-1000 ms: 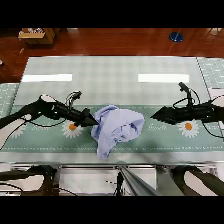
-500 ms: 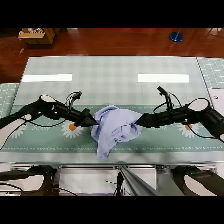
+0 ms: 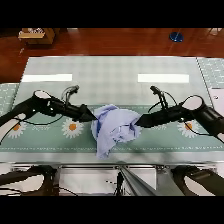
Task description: Fold the shirts.
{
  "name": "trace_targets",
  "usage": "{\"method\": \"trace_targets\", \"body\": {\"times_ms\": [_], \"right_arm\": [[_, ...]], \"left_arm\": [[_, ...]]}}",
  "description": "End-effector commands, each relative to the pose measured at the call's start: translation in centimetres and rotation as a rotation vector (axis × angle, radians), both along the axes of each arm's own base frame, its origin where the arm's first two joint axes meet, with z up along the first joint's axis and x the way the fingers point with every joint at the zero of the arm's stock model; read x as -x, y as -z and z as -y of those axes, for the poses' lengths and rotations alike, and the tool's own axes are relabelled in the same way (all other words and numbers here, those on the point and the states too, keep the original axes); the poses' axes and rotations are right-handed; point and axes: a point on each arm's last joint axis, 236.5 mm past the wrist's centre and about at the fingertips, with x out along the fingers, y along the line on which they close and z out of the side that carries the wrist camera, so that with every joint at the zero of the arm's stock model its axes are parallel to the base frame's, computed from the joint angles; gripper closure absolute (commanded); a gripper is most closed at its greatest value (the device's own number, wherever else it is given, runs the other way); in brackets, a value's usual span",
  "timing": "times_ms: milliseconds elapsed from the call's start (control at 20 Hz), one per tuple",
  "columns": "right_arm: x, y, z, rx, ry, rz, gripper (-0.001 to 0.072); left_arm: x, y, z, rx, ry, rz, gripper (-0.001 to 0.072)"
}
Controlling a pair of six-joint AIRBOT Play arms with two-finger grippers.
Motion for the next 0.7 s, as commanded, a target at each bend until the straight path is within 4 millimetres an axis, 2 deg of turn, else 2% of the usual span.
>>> {"method": "trace_targets", "body": {"times_ms": [0, 150, 250, 300, 450, 650], "right_arm": [[0.0, -5.0, 2.2, 0.117, -0.089, 0.17, 0.0686], [-2.6, -11.4, 8.0, 0.362, 0.013, 0.416, 0.0686], [-4.1, -16.8, 11.3, 0.46, 0.146, 0.578, 0.0686], [-4.4, -19.4, 12.2, 0.474, 0.198, 0.651, 0.0686], [-4.5, -26.8, 13.3, 0.438, 0.319, 0.828, 0.0686], [-3.6, -34.1, 12.9, 0.341, 0.387, 0.973, 0.0686]], "left_arm": [[-2.4, -7.4, -1.8, 0.05, -0.018, 0.206, 0.069], [-5.0, -17.6, -5.4, 0.046, -0.129, 0.502, 0.069], [-5.1, -23.8, -7.2, 0.025, -0.196, 0.674, 0.069], [-4.7, -26.7, -7.8, 0.012, -0.217, 0.759, 0.069], [-2.7, -33.7, -8.3, -0.011, -0.252, 0.948, 0.069], [0.4, -40.8, -7.6, -0.013, -0.258, 1.128, 0.069]]}}
